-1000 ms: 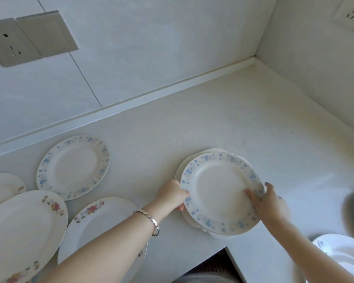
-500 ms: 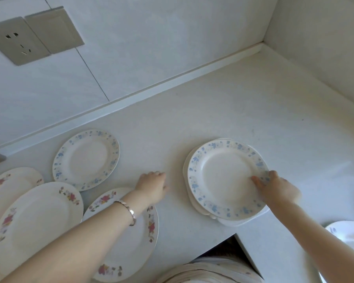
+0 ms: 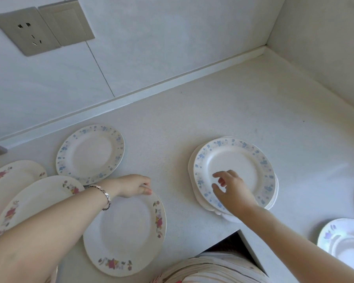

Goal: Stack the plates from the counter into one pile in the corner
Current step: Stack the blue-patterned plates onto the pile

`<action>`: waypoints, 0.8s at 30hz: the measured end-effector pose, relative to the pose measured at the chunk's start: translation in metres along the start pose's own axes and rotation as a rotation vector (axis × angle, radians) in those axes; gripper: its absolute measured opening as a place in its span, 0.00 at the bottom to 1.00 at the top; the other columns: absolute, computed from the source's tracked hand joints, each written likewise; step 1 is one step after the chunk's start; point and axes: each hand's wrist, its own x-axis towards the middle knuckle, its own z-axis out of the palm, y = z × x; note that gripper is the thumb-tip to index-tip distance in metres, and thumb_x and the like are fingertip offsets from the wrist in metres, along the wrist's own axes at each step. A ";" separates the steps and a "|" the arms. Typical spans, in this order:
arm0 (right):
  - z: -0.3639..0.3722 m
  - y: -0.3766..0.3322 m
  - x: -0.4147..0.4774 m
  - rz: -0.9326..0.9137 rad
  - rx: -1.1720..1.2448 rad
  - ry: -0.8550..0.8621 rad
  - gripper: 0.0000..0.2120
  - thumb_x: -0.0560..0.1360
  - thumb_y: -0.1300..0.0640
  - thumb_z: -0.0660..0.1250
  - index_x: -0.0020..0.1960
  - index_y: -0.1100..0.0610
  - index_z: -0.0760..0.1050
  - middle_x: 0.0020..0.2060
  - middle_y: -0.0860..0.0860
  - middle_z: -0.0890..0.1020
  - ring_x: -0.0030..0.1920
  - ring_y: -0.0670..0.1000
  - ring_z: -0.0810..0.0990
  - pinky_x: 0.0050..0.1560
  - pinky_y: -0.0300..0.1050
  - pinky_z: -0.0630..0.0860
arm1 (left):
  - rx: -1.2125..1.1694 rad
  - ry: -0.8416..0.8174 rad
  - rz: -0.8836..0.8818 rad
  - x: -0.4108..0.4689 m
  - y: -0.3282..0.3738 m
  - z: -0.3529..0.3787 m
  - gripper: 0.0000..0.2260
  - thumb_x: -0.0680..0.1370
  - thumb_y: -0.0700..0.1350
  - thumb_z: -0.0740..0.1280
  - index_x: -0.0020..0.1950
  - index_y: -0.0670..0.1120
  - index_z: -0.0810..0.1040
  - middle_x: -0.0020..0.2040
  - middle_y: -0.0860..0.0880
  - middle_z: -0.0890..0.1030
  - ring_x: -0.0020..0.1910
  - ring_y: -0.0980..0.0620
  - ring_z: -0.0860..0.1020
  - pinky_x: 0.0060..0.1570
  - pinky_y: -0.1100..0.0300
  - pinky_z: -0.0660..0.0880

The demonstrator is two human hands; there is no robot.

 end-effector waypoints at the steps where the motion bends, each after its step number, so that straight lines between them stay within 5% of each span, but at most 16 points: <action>1: 0.003 -0.005 -0.001 -0.011 0.049 -0.031 0.15 0.76 0.55 0.63 0.61 0.55 0.75 0.47 0.47 0.74 0.45 0.45 0.75 0.52 0.36 0.74 | -0.023 0.005 0.035 -0.001 0.004 -0.002 0.15 0.79 0.49 0.62 0.34 0.51 0.62 0.35 0.53 0.70 0.41 0.52 0.68 0.38 0.61 0.64; 4: 0.013 -0.024 -0.009 -0.015 0.175 -0.140 0.15 0.75 0.53 0.64 0.60 0.55 0.76 0.46 0.47 0.76 0.44 0.43 0.76 0.49 0.30 0.72 | -0.118 0.092 0.144 -0.006 0.011 -0.009 0.13 0.78 0.49 0.63 0.34 0.53 0.65 0.34 0.53 0.69 0.38 0.53 0.67 0.40 0.59 0.65; 8: 0.020 -0.035 -0.017 0.000 0.293 -0.315 0.19 0.74 0.45 0.64 0.62 0.53 0.72 0.52 0.47 0.79 0.52 0.47 0.79 0.56 0.40 0.75 | -0.463 0.451 0.265 -0.022 0.024 -0.030 0.12 0.79 0.42 0.63 0.35 0.51 0.68 0.34 0.51 0.69 0.35 0.59 0.68 0.41 0.63 0.66; 10: 0.014 -0.037 -0.018 0.068 0.530 -0.249 0.16 0.75 0.47 0.64 0.60 0.52 0.72 0.51 0.48 0.82 0.50 0.48 0.81 0.54 0.45 0.79 | -0.653 0.658 0.254 -0.032 0.039 -0.041 0.13 0.79 0.40 0.62 0.34 0.49 0.67 0.32 0.51 0.67 0.31 0.61 0.66 0.35 0.68 0.63; 13: -0.007 -0.034 -0.009 0.199 0.725 -0.016 0.07 0.75 0.51 0.65 0.50 0.52 0.74 0.37 0.50 0.83 0.34 0.44 0.83 0.41 0.46 0.82 | -0.900 0.878 0.126 -0.035 0.064 -0.049 0.15 0.79 0.43 0.62 0.33 0.48 0.66 0.31 0.50 0.66 0.32 0.54 0.64 0.34 0.63 0.62; 16: -0.030 -0.019 0.003 0.215 0.692 0.207 0.09 0.73 0.52 0.68 0.45 0.57 0.74 0.27 0.48 0.78 0.21 0.40 0.77 0.25 0.33 0.75 | -1.123 0.897 -0.057 -0.027 0.092 -0.049 0.16 0.78 0.46 0.63 0.31 0.46 0.66 0.30 0.49 0.67 0.33 0.50 0.66 0.32 0.58 0.63; 19: -0.050 0.006 0.015 0.202 0.531 0.384 0.10 0.70 0.50 0.71 0.40 0.52 0.70 0.30 0.47 0.76 0.25 0.43 0.76 0.22 0.30 0.69 | -1.106 0.893 -0.122 -0.018 0.125 -0.039 0.16 0.79 0.46 0.60 0.32 0.44 0.68 0.31 0.47 0.71 0.38 0.47 0.71 0.38 0.58 0.65; 21: -0.058 0.029 0.019 0.252 0.528 0.418 0.11 0.69 0.51 0.72 0.39 0.52 0.70 0.30 0.48 0.75 0.27 0.48 0.73 0.18 0.31 0.67 | -1.008 0.853 -0.103 -0.010 0.146 -0.028 0.13 0.80 0.47 0.58 0.47 0.39 0.75 0.45 0.41 0.79 0.50 0.43 0.76 0.45 0.56 0.68; 24: -0.060 0.064 0.022 0.402 0.589 0.424 0.12 0.68 0.50 0.73 0.46 0.54 0.74 0.31 0.48 0.75 0.28 0.52 0.72 0.15 0.36 0.68 | -0.807 0.660 -0.055 0.006 0.164 -0.011 0.18 0.80 0.49 0.56 0.63 0.38 0.70 0.61 0.41 0.77 0.61 0.42 0.75 0.52 0.58 0.69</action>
